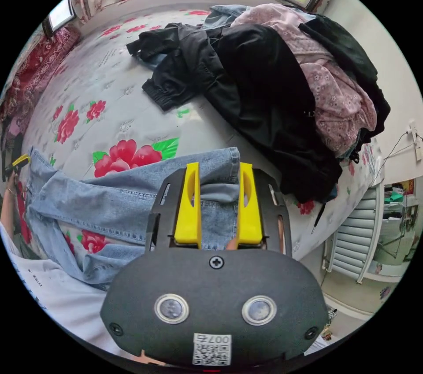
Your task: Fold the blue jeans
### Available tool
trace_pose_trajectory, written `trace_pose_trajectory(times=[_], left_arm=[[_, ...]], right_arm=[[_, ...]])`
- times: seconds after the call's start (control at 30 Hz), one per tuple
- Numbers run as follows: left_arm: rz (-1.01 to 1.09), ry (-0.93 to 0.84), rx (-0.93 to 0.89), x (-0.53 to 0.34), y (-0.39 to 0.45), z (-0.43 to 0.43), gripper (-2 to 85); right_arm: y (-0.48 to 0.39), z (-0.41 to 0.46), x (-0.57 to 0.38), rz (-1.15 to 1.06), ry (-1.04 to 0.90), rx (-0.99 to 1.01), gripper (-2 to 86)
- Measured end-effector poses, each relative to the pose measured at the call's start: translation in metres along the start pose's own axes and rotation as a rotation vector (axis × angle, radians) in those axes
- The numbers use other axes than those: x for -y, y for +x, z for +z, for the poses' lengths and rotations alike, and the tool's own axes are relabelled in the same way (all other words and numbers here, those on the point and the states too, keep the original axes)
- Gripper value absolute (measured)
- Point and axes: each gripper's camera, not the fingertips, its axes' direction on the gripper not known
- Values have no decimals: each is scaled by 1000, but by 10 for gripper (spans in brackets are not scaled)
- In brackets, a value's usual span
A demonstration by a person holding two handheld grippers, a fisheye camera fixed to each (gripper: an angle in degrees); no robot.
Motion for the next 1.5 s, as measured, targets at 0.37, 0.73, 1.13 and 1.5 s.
trace_pose_trajectory(times=[0.37,0.73,1.13,1.5], left_arm=[[-246,239,-118,-23,-3,-34,-5],[-369,728,-18,-143,4,-183,-5],[-666,273,72,15,-13,-38,18],[-687,195,146,-194,4,-54,10]], right_arm=[[43,19,-16,215,174,243,2],[22,-188,-143,219,957,201,-3],[52,-56,31,300,393,304,36],[60,20,-196,313,126,331,92]])
